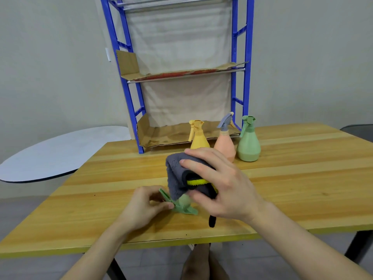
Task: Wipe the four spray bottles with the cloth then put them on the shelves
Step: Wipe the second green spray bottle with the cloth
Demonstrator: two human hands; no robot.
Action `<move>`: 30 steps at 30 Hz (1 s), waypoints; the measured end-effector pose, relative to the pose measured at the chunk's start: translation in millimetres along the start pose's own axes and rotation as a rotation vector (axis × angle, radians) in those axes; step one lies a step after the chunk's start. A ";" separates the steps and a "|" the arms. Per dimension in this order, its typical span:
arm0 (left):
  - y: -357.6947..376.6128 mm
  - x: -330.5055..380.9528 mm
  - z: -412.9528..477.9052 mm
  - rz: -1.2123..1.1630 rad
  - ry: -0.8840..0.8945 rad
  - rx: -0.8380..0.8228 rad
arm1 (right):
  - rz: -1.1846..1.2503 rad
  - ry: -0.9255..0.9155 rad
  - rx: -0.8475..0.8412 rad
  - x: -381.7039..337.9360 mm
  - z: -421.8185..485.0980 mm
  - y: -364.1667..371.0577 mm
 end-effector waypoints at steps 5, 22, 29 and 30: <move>-3.1 -3.1 6.1 0.024 0.040 0.066 | 0.062 0.286 0.073 12.3 -7.3 -2.3; -6.0 -11.8 -2.6 0.442 0.421 0.148 | 0.187 0.659 0.164 -4.8 -6.5 10.8; 7.4 -18.5 -17.0 0.560 0.313 0.220 | 0.063 0.320 -0.154 -43.1 -17.3 21.9; 6.1 -18.2 -19.8 0.595 0.213 0.210 | 0.082 0.341 -0.145 -43.4 -14.3 23.5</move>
Point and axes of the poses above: each hand's wrist, its own z-axis towards the middle knuckle, its own y-axis out of the palm, x = y × z, the point moved 1 cm from there along z, towards the middle knuckle, and after that the axes turned 7 degrees about x, right-handed, at the moved point
